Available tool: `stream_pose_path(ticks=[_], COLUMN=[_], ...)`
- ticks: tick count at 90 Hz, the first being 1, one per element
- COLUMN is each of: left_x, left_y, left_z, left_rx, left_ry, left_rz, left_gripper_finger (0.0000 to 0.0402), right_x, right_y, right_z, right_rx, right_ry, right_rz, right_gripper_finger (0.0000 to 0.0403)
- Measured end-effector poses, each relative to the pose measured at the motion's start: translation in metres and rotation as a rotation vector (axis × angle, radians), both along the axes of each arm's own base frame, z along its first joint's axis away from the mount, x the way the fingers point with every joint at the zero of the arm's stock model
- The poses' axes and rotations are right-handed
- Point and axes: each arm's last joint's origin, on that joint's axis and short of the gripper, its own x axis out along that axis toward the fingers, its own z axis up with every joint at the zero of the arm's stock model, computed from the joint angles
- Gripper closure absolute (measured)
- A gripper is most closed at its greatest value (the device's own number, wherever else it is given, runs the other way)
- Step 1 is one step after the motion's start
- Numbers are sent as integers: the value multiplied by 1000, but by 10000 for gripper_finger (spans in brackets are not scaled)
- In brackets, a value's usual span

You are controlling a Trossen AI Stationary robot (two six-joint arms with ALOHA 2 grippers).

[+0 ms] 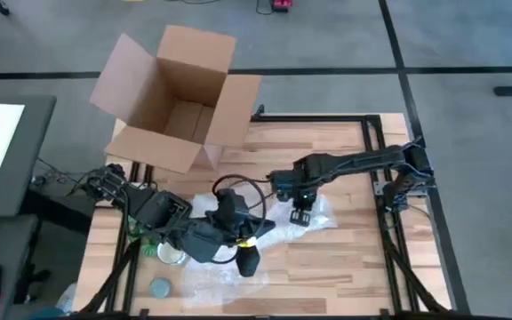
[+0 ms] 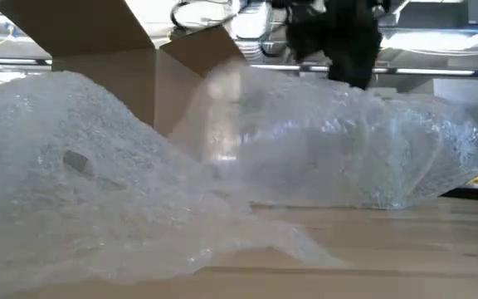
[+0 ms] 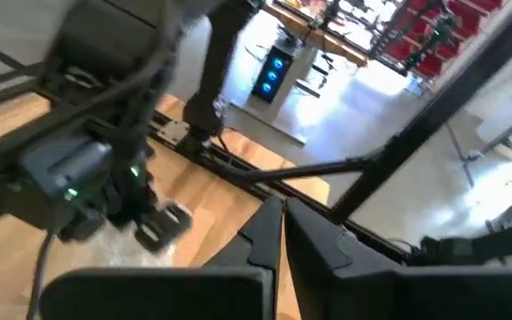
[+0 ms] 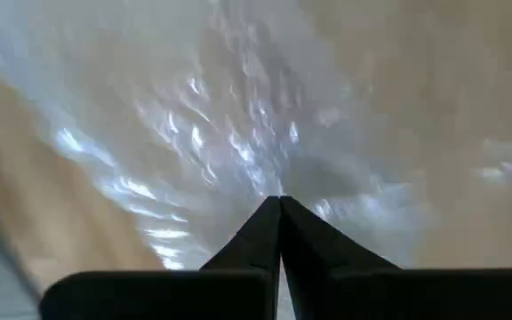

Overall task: Wrap mug
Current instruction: Wrap the green mug with bubble wrap

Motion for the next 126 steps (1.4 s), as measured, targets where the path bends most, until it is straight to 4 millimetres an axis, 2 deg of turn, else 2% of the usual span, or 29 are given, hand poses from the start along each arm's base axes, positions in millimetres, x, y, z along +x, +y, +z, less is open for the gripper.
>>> stream_pose_path(ticks=[9, 29, 41, 52, 61, 76, 84, 91, 104, 112, 126], left_x=[0, -1, -2, -2, -2, -3, -3, -3, -3, -3, -3], left_y=[0, -2, -2, -3, -4, -5, -5, -5, -5, -5, -6], left_z=[-1, -1, -1, -1, -1, -1, -1, -1, -1, -1, -1], left_rx=[3, 4, -4, -7, -15, -23, -24, -25, -20, -19, -18], left_ry=[11, 14, 13, 11, 10, 8, 8, 8, 5, 5, 6], left_rz=[-8, -13, -12, -14, -12, -13, -12, -12, -15, -16, -22], left_gripper_finger=[402, 402, 402, 402, 402, 402, 402, 402, 402, 402, 402], right_x=[-5, -20, -17, -16, -18, -33, -40, -36, -20, -15, -15], right_y=[-5, -9, -8, -7, -6, -8, -7, -7, -12, -12, -1], right_z=[-10, -55, -59, -42, -14, 31, 49, 54, 38, 17, -19], right_rx=[-28, -5, 23, 25, 29, 44, 76, 101, 101, 55, 22], right_ry=[42, 94, 52, 20, -26, -57, -147, -274, -375, -289, -135], right_rz=[-13, -61, -55, -55, -51, -89, -111, -129, -241, -283, -252], right_gripper_finger=[403, 403, 403, 403, 403, 403, 403, 403, 403, 403, 403])
